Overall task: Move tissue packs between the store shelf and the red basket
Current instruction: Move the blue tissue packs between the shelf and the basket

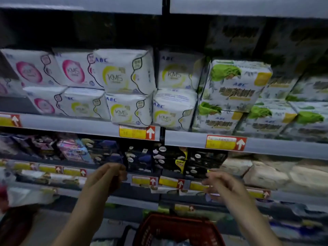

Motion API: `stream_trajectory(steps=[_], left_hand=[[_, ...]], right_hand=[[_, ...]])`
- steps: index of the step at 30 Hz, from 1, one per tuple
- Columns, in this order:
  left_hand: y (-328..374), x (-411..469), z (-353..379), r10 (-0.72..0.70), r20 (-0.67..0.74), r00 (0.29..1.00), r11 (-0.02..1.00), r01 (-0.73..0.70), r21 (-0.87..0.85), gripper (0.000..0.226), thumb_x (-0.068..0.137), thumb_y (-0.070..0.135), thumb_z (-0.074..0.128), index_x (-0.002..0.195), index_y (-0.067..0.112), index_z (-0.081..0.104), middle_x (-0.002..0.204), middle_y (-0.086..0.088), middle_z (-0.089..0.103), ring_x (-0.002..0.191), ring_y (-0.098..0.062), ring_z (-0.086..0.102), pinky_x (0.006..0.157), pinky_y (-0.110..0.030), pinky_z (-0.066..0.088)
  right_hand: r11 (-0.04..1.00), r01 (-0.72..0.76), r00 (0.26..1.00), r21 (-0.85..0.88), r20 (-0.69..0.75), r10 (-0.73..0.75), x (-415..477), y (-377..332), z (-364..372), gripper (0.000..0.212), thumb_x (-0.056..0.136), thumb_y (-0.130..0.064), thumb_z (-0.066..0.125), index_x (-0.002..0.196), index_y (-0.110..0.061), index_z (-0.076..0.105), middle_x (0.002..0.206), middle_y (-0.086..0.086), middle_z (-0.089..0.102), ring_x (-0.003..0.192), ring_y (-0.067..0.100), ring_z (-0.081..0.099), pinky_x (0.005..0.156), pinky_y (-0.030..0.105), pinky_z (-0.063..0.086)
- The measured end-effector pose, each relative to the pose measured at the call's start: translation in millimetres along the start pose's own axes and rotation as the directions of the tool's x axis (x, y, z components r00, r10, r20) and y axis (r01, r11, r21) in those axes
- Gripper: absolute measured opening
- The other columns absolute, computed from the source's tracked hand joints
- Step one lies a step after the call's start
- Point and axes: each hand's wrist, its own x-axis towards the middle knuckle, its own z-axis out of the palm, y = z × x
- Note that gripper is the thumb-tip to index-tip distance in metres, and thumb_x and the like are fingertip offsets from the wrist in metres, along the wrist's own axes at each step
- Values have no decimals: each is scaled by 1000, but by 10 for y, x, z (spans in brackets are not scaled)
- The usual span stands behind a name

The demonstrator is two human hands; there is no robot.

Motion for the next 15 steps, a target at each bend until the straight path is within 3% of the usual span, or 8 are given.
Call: stream_trajectory(steps=[3, 7, 11, 15], left_hand=[[-242, 40, 34, -51, -13, 999, 999, 51, -7, 30, 98, 19, 47, 77, 9, 66, 80, -14, 65, 81, -29, 60, 82, -40, 44], [-578, 158, 124, -145, 9, 989, 989, 146, -11, 27, 98, 15, 46, 79, 6, 63, 80, -16, 62, 81, -29, 58, 83, -41, 41], [-1004, 298, 194, -206, 27, 978, 979, 205, 11, 30, 99, 17, 45, 77, 1, 58, 79, -16, 62, 84, -29, 59, 83, -36, 43], [-1443, 430, 298, -209, 26, 978, 977, 207, 44, 28, 99, 19, 42, 82, 11, 62, 85, -13, 64, 86, -29, 60, 85, -40, 42]], right_hand=[[999, -37, 999, 17, -14, 37, 109, 274, -14, 15, 95, -14, 51, 93, -12, 66, 87, 6, 72, 82, 22, 68, 75, 33, 55], [993, -96, 995, 62, -28, 98, 311, 689, 11, 15, 94, -5, 51, 88, -7, 64, 72, 5, 73, 61, 16, 67, 54, 21, 52], [985, -163, 986, 59, -28, 165, 498, 1123, 52, 19, 96, -5, 47, 89, -10, 63, 72, 3, 73, 66, 16, 67, 62, 28, 47], [981, -184, 982, 55, -41, 187, 672, 1541, 133, 15, 97, -11, 48, 93, -10, 63, 84, 6, 72, 79, 20, 67, 67, 27, 49]])
